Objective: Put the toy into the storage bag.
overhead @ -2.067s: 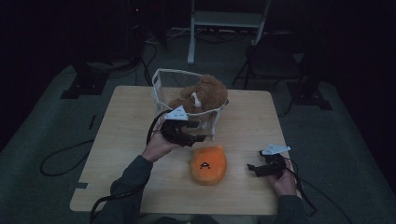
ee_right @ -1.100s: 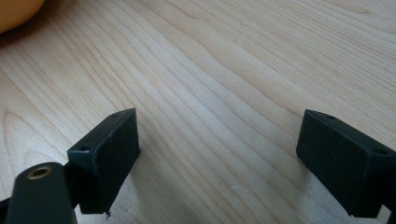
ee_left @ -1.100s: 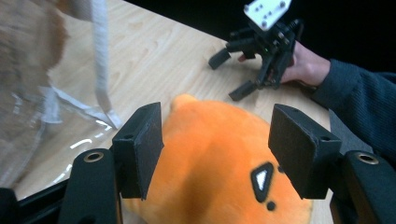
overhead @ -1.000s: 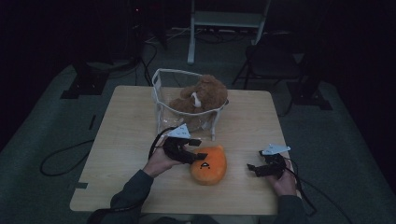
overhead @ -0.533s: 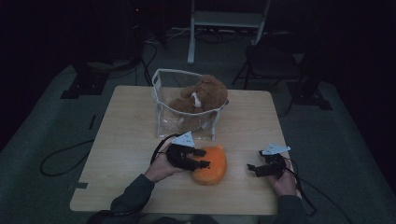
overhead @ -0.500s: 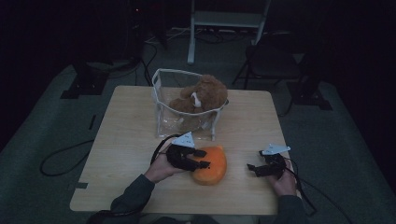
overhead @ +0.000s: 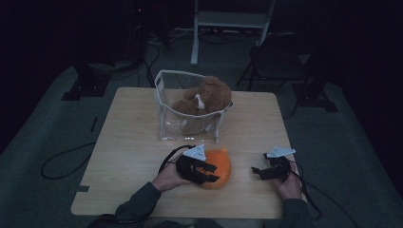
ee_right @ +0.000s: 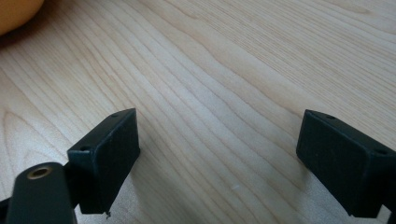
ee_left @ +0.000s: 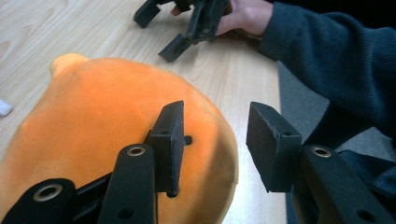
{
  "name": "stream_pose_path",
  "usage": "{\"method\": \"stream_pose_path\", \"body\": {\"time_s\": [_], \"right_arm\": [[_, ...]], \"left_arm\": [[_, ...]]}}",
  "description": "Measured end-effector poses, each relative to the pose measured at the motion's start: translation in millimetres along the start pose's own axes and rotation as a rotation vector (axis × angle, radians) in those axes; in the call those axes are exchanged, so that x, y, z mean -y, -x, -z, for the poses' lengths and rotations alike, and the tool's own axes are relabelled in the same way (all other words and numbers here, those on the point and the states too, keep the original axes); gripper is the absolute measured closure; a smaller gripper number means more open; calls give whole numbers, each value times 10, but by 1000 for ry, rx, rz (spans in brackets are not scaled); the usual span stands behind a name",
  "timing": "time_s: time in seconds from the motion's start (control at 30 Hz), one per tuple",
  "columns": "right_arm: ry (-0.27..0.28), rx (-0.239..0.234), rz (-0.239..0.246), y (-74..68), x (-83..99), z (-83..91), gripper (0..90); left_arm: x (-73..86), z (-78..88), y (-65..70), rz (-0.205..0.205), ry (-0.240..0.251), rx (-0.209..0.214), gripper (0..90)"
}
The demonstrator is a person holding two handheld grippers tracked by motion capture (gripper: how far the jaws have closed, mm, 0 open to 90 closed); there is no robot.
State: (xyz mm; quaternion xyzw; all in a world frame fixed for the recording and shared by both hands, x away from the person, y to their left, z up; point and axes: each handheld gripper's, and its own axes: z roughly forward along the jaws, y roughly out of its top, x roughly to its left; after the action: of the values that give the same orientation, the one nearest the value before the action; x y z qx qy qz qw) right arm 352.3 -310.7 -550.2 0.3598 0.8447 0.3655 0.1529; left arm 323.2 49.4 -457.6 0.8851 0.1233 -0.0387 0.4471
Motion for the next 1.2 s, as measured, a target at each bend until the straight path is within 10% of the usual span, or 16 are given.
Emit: {"method": "stream_pose_path", "body": {"time_s": [0.33, 0.37, 0.8, 1.2], "right_arm": [[0, 0, -1, -1, 0, 0, 125], [0, -1, -1, -1, 0, 0, 125], [0, 0, -1, -1, 0, 0, 125], [0, 0, 0, 0, 0, 0, 125]], "left_arm": [[-2, 71, -96, -9, -27, -222, 527], [0, 64, -112, -11, -55, -253, 400], [22, 60, -65, -19, -31, -217, 295], [-25, 138, 43, -29, 46, -126, 478]]}}
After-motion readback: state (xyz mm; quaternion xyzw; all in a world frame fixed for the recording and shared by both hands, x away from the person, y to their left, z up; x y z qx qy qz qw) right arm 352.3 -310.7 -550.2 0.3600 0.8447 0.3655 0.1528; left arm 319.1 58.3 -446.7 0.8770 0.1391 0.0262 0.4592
